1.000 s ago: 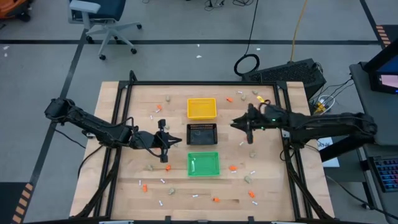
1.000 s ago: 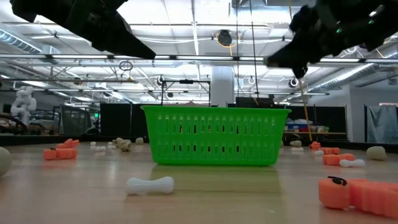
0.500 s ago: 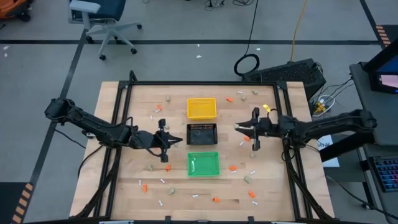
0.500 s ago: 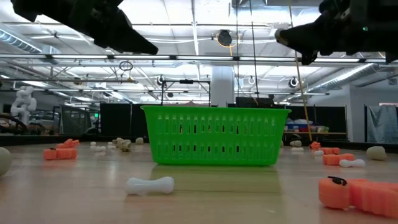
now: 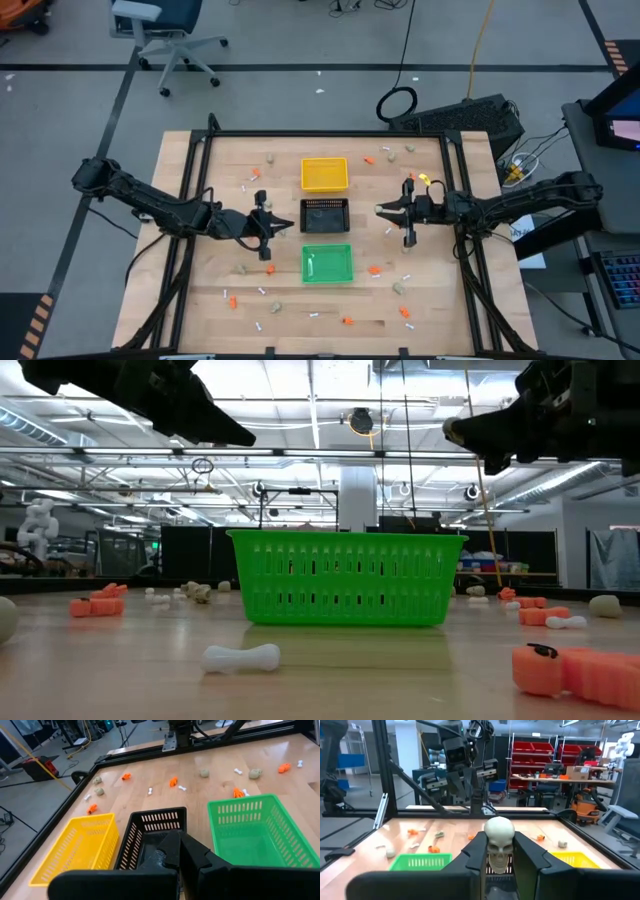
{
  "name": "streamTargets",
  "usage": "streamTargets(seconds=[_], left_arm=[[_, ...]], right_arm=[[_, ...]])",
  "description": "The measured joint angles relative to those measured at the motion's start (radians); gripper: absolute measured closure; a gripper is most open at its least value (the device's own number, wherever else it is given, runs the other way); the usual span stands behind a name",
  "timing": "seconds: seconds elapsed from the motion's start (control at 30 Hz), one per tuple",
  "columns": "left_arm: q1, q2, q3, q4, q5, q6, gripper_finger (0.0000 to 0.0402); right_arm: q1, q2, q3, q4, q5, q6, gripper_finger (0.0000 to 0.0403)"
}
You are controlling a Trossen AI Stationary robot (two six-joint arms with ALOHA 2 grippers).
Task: Sort Halloween decoration
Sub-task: Put the gray skull toy into the black basket
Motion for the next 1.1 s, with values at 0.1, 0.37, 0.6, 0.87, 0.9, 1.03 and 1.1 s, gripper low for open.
streamTargets(seconds=[0.1, 0.37, 0.6, 0.87, 0.9, 1.03, 1.1], left_arm=[[0.000, 0.000, 0.000, 0.000, 0.000, 0.000, 0.0402], [0.000, 0.000, 0.000, 0.000, 0.001, -0.001, 0.0402], [-0.001, 0.000, 0.000, 0.000, 0.002, -0.002, 0.0402], [-0.001, 0.000, 0.000, 0.000, 0.010, -0.002, 0.0402], [-0.001, 0.000, 0.000, 0.000, 0.010, -0.002, 0.0402], [-0.001, 0.000, 0.000, 0.000, 0.010, -0.002, 0.0402], [-0.001, 0.000, 0.000, 0.000, 0.010, -0.002, 0.0402]], right_arm=[[0.000, 0.008, 0.000, 0.019, 0.000, -0.003, 0.0354], [0.000, 0.010, 0.000, 0.026, 0.000, -0.136, 0.0354], [-0.001, 0.010, 0.000, 0.026, 0.000, -0.475, 0.0354], [-0.001, 0.010, 0.000, 0.040, 0.000, -0.822, 0.0354], [-0.001, 0.010, 0.000, 0.040, 0.000, -0.854, 0.0354], [-0.001, 0.010, 0.001, 0.040, 0.000, -0.941, 0.0354], [-0.001, 0.010, 0.001, 0.040, 0.000, -0.954, 0.0354]])
